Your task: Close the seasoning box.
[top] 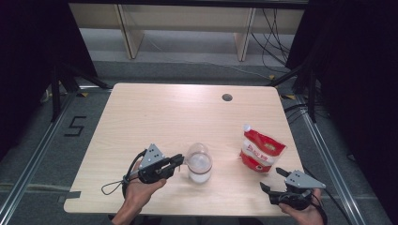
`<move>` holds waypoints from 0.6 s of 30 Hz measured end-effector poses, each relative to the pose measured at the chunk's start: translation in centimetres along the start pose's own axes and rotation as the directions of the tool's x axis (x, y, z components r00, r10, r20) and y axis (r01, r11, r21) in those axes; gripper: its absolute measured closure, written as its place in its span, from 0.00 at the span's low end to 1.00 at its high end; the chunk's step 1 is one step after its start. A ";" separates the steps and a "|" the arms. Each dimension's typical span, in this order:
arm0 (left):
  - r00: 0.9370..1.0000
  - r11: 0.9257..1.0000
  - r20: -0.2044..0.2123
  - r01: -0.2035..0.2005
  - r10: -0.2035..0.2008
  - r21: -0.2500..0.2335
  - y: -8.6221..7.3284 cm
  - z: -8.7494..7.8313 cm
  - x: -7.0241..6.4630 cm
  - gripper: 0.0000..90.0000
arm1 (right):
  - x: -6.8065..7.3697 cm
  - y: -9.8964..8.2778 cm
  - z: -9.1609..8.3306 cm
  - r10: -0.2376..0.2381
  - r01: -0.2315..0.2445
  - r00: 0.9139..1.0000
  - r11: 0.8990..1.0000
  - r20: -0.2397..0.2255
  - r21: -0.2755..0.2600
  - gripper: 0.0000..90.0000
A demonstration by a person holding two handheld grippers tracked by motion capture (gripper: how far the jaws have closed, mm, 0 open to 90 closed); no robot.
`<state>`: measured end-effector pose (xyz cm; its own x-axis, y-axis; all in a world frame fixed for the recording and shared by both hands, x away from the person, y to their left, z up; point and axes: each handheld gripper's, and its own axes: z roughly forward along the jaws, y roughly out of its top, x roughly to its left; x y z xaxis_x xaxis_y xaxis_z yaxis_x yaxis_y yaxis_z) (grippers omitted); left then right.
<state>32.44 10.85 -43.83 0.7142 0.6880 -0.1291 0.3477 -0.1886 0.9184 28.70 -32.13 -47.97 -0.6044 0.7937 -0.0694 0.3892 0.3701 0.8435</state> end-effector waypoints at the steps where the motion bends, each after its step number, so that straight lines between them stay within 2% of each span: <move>1: 1.000 1.000 0.005 0.002 -0.002 -0.001 0.0 0.0 -0.1 0.88 | 0.2 0.0 -0.1 0.018 -0.018 1.000 1.000 -0.001 0.009 0.22; 2: 1.000 1.000 0.021 0.011 -0.011 -0.007 0.0 0.0 -0.1 0.84 | 0.1 0.0 -0.1 0.015 -0.015 1.000 1.000 -0.003 0.010 0.22; 3: 1.000 1.000 0.019 0.017 -0.017 0.000 0.0 -0.1 -0.1 0.80 | 0.2 0.0 -0.1 0.017 -0.017 1.000 1.000 -0.004 0.010 0.22; 4: 0.999 0.999 0.023 0.043 -0.043 -0.001 -0.1 -0.1 -0.2 0.75 | 0.2 0.0 -0.1 0.030 -0.030 1.000 0.999 -0.004 0.012 0.22; 6: 0.999 0.999 0.031 0.036 -0.036 -0.004 0.0 -0.2 -0.1 0.65 | 0.2 0.0 -0.1 0.021 -0.021 1.000 1.000 -0.003 0.005 0.22; 7: 0.999 0.999 0.029 0.039 -0.039 -0.003 -0.1 -0.3 -0.2 0.62 | 0.1 0.0 -0.1 0.007 -0.006 1.000 1.000 -0.004 0.004 0.22; 8: 0.998 0.998 0.033 0.057 -0.057 -0.006 -0.2 -0.3 -0.3 0.59 | 0.2 0.0 -0.1 0.021 -0.021 1.000 1.000 -0.007 0.006 0.22; 9: 0.998 0.999 0.038 0.054 -0.053 -0.003 -0.2 -0.4 -0.3 0.55 | 0.2 0.0 0.0 0.010 -0.010 1.000 1.000 -0.003 -0.005 0.22; 11: 0.997 0.998 0.043 0.066 -0.066 0.002 -0.3 -0.5 -0.4 0.49 | 0.1 0.1 -0.1 0.014 -0.014 1.000 1.000 -0.011 -0.003 0.22; 12: 0.997 0.998 0.045 0.065 -0.066 0.008 -0.4 -0.6 -0.4 0.45 | 0.3 0.0 -0.2 0.043 -0.043 0.999 0.999 -0.009 0.006 0.22; 13: 0.997 0.997 0.034 0.075 -0.076 0.019 -0.5 -0.8 -0.5 0.42 | 0.1 0.0 -0.1 0.019 -0.019 1.000 1.000 -0.009 -0.002 0.22; 16: 0.997 0.997 0.033 0.074 -0.075 0.027 -0.8 -1.0 -0.6 0.35 | -0.1 0.1 -0.1 -0.004 0.004 1.000 1.000 -0.001 -0.028 0.22; 17: 0.997 0.997 0.039 0.072 -0.073 0.029 -1.0 -1.0 -0.6 0.34 | 0.0 0.1 -0.2 0.019 -0.019 1.000 1.000 -0.008 -0.015 0.22; 18: 0.996 0.996 0.029 0.087 -0.088 0.035 -1.2 -1.0 -0.8 0.33 | 0.2 0.1 -0.2 0.046 -0.046 0.999 0.999 -0.012 -0.005 0.22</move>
<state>30.83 11.23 -44.45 0.6983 0.6813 -0.2197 0.4295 -0.1531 0.8900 28.44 -32.07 -47.78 -0.5943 0.8039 -0.0240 0.4128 0.3306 0.8487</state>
